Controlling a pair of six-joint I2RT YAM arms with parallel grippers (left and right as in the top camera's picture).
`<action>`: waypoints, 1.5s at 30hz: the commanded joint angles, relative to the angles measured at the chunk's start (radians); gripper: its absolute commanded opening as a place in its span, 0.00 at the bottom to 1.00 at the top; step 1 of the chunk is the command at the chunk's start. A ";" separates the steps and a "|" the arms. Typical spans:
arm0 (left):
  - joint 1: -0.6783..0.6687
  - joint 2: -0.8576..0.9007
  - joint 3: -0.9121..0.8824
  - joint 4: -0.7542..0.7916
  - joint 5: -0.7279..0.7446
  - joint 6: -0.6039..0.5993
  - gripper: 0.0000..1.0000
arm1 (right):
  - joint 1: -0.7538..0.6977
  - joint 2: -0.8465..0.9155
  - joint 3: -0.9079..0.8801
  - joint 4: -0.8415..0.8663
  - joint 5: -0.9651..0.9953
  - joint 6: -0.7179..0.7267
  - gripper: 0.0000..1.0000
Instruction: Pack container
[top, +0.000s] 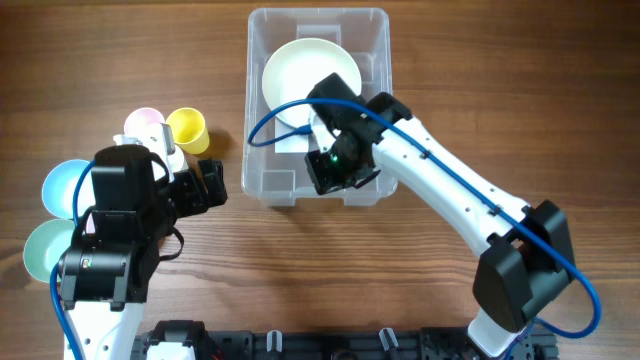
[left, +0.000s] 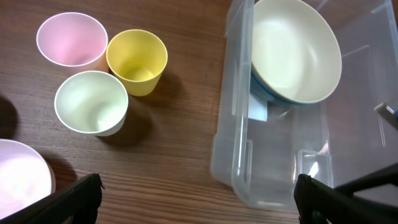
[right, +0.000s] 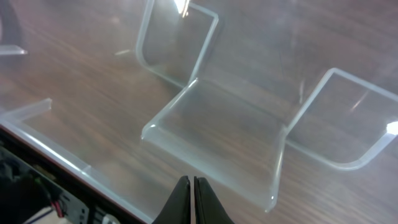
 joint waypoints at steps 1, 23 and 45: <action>0.005 0.000 0.019 0.000 0.014 -0.009 1.00 | 0.056 0.010 0.009 -0.043 -0.027 -0.010 0.04; 0.005 -0.003 0.025 0.053 -0.072 -0.009 1.00 | -0.135 -0.080 0.171 0.025 0.549 0.200 0.24; 0.154 0.787 0.642 -0.098 -0.150 -0.075 1.00 | -0.413 -0.344 0.143 -0.088 0.449 0.084 0.73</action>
